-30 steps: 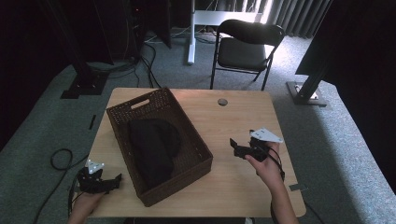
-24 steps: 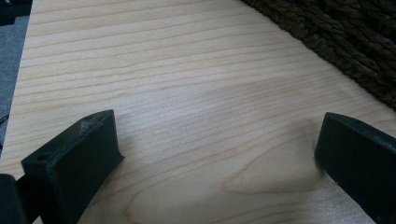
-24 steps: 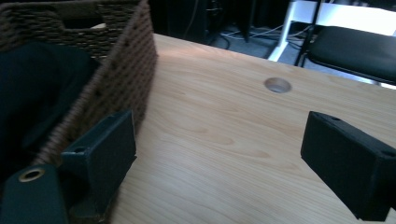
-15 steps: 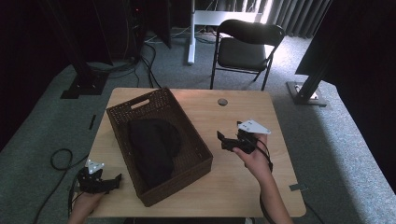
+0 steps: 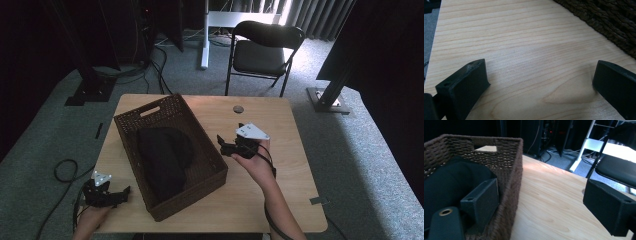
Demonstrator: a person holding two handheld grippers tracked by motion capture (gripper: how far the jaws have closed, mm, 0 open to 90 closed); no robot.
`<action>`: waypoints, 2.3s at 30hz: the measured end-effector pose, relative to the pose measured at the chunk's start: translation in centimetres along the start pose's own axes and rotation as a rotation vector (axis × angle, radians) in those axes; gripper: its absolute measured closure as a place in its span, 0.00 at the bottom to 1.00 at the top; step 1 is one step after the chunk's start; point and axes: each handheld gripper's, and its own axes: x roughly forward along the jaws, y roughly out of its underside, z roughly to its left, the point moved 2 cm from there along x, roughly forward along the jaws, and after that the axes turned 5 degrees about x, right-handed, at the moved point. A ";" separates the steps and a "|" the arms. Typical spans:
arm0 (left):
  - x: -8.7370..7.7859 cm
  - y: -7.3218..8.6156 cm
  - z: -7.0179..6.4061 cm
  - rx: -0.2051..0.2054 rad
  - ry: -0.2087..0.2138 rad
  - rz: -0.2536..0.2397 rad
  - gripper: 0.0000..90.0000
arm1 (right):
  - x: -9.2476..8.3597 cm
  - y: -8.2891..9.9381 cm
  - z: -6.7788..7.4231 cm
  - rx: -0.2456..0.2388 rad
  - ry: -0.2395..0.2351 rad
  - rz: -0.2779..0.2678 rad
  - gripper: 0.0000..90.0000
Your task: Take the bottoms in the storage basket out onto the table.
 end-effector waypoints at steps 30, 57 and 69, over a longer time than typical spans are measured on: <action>0.0 0.0 0.0 -0.002 0.000 -0.001 0.00 | 8.3 -3.0 9.8 0.010 -0.241 0.067 0.13; 0.0 0.0 0.0 -0.003 0.001 0.000 0.00 | 15.8 -1.3 12.4 0.132 -0.238 0.352 0.12; 0.0 0.0 0.0 0.000 0.001 -0.001 0.00 | 16.5 0.6 13.2 0.159 -0.311 0.515 0.12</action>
